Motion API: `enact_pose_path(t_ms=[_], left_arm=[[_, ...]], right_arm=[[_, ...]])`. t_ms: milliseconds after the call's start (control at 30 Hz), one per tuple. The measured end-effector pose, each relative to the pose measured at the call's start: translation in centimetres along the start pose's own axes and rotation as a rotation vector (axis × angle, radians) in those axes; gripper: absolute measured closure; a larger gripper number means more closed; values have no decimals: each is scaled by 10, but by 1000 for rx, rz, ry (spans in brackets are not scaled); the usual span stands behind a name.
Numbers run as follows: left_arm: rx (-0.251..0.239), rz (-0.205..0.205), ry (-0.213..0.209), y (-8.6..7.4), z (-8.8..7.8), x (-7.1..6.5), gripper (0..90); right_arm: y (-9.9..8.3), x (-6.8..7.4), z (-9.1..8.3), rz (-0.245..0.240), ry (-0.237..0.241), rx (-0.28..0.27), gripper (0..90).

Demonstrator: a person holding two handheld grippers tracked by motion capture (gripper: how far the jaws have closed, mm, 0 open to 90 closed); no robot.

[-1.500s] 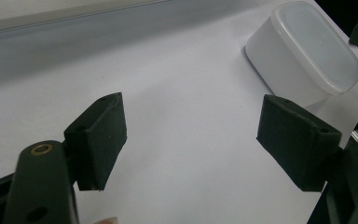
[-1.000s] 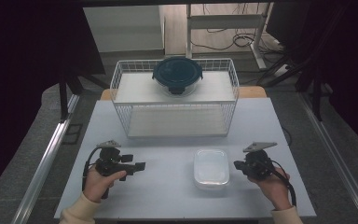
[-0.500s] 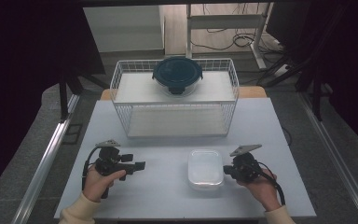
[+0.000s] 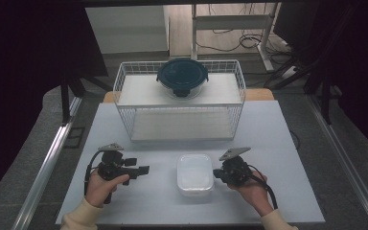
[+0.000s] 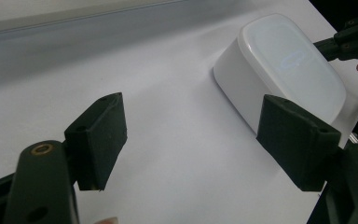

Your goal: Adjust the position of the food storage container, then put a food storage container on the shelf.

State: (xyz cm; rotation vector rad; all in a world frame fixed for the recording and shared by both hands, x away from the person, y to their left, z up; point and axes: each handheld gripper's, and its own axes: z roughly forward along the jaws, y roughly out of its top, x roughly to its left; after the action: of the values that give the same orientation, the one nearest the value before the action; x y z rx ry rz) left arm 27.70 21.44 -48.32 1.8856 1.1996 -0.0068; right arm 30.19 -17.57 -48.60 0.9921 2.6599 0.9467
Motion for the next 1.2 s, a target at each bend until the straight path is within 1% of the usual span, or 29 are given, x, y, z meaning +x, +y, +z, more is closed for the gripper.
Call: enact_pose_path(t_ms=[33,133,300,367,400,433,500,533,600,667,767,933,1000,1100,1200], left_arm=[[-1,1,0,0,0,0,235],[-8,-2,2,0,-1,-1,236],[-20,9,8,1,-4,-5,237],[-27,32,10,2,-5,-11,237],[-29,37,10,2,-5,-13,237],[-34,43,11,3,-5,-15,237],[-43,53,11,3,-6,-20,237],[-47,59,14,3,-6,-21,237],[-55,64,20,3,-7,-23,236],[-60,60,19,3,-7,-24,236],[-65,53,21,3,-7,-24,235],[-71,45,33,3,-6,-26,235],[-70,44,34,2,-5,-28,232],[-64,33,33,3,-1,-32,228],[-63,23,28,7,1,-36,222]], right_arm=[[0,0,-1,0,5,-4,893],[-2,-4,-8,13,-17,-26,893],[-7,-9,-33,46,-24,-98,893],[-10,-12,-40,64,-18,-122,891],[-12,-13,-43,84,-7,-141,855],[-13,-14,-45,101,-5,-153,798],[-15,-17,-47,153,-4,-187,558],[-15,-17,-48,170,-6,-204,477],[-15,-18,-50,198,0,-225,388],[-14,-18,-51,216,23,-236,341],[-14,-19,-52,225,31,-242,301],[-15,-22,-50,247,58,-235,281],[-16,-24,-50,254,61,-236,260],[-16,-26,-52,280,74,-251,253],[-15,-24,-57,278,83,-264,260]])
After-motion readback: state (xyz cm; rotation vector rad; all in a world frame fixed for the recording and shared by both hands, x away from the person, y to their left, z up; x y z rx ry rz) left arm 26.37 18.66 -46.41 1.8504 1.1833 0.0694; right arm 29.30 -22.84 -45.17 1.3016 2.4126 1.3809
